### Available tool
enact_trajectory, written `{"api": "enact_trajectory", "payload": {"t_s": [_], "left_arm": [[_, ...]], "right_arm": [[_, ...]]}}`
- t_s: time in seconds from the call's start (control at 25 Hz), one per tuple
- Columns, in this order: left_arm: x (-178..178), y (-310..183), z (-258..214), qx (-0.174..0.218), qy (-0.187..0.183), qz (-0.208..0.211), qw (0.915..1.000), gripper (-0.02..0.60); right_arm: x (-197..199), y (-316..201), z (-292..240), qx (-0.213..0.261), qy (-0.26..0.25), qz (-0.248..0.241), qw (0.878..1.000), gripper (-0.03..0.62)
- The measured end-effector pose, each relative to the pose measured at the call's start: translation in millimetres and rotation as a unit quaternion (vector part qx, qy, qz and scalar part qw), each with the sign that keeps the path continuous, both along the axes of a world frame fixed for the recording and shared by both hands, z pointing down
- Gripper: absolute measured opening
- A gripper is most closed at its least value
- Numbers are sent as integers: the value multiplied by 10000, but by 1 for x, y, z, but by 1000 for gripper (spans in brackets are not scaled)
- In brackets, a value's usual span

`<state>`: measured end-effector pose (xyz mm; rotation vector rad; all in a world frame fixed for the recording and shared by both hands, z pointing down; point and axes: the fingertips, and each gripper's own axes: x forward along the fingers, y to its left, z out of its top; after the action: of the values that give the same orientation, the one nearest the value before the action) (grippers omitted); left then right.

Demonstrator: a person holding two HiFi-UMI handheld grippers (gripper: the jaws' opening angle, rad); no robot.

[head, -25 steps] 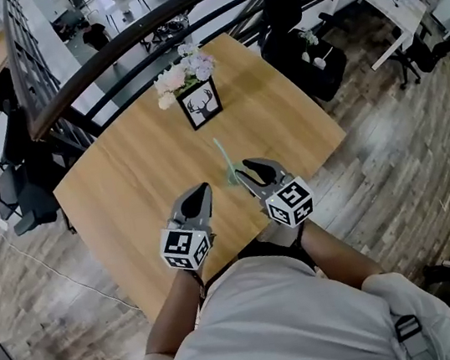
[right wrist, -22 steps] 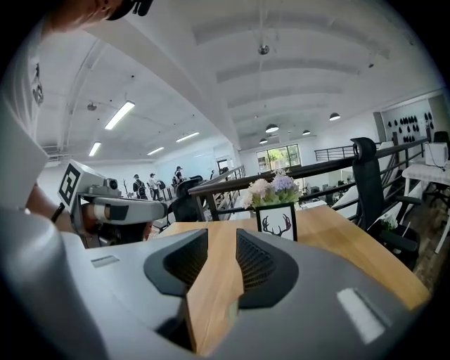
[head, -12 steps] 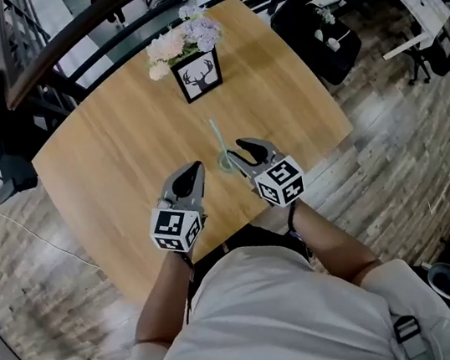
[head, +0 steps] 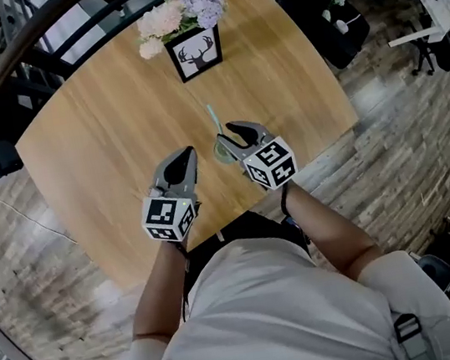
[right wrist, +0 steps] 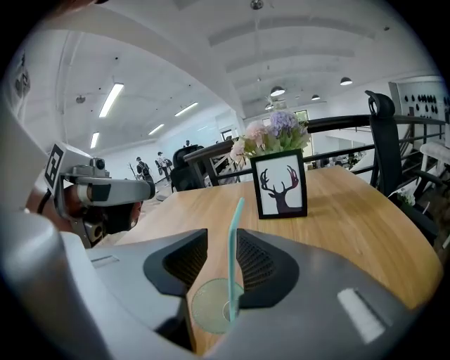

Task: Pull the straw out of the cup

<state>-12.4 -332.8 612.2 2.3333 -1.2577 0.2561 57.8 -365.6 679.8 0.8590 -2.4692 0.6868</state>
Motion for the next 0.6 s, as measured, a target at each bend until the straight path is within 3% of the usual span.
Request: {"api": "enact_trajectory", "payload": {"t_s": [0.6], "left_arm": [[2, -1, 27, -227, -38, -34, 9997, 5]], "right_arm": [[-9, -4, 39, -198, 227, -221, 9993, 93]]}}
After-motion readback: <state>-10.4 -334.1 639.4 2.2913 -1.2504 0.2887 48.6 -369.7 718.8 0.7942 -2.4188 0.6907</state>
